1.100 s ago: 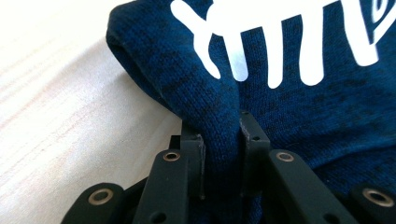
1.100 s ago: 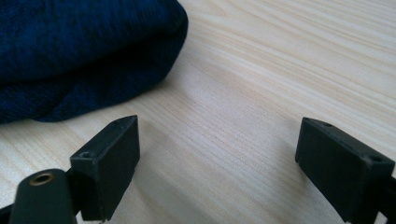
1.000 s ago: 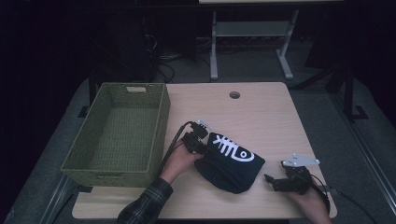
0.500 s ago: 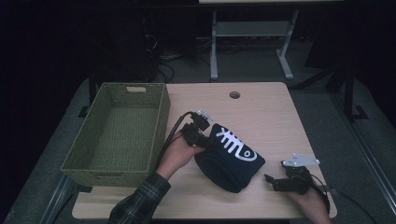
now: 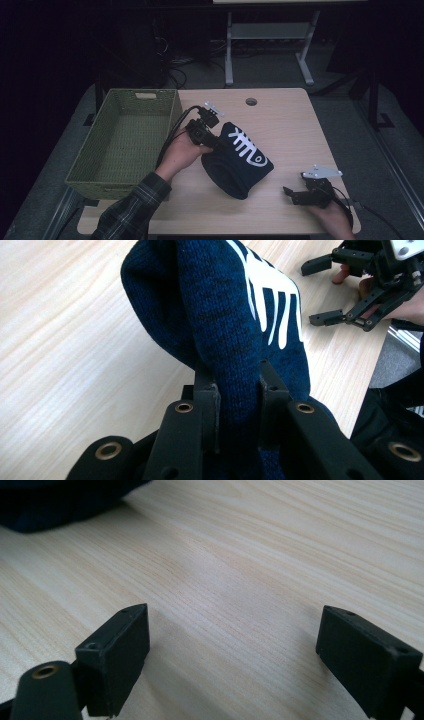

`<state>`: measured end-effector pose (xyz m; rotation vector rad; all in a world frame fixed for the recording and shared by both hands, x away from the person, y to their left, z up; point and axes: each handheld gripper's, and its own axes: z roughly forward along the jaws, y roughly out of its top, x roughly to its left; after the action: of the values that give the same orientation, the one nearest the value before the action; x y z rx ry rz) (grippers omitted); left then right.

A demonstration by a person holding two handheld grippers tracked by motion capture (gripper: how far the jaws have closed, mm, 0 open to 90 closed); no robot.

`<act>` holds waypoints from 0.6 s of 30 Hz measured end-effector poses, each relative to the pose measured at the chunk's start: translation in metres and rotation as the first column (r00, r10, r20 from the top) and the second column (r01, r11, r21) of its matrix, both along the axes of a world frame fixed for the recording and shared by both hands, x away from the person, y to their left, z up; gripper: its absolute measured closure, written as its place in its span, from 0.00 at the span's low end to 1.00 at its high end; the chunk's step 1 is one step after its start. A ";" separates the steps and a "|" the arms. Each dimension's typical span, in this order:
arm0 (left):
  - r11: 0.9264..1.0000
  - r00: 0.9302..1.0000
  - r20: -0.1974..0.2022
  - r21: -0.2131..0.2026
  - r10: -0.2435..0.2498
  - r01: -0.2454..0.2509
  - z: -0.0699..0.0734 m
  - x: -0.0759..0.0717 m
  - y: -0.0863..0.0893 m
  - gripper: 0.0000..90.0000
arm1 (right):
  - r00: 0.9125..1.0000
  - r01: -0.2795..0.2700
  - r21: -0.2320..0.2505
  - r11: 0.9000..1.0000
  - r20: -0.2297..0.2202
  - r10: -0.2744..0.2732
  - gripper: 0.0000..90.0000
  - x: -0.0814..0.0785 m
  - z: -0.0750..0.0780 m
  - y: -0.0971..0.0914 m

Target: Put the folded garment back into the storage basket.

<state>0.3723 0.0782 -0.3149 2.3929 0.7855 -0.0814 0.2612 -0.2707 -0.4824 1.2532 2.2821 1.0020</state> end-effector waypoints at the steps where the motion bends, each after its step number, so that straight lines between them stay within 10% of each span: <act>1: 1.000 1.000 0.003 0.004 -0.002 0.002 0.004 0.000 0.001 0.85 | 1.000 0.000 0.000 1.000 0.000 0.000 0.15 0.000 0.000 0.000; 18: 0.999 1.000 0.005 0.032 -0.004 0.003 0.048 0.005 0.018 0.85 | 1.000 0.001 0.001 1.000 0.000 -0.001 0.15 0.000 0.000 0.000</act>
<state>0.3768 0.0958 -0.2665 2.4239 0.7860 -0.0645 0.2612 -0.2707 -0.4823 1.2543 2.2815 1.0027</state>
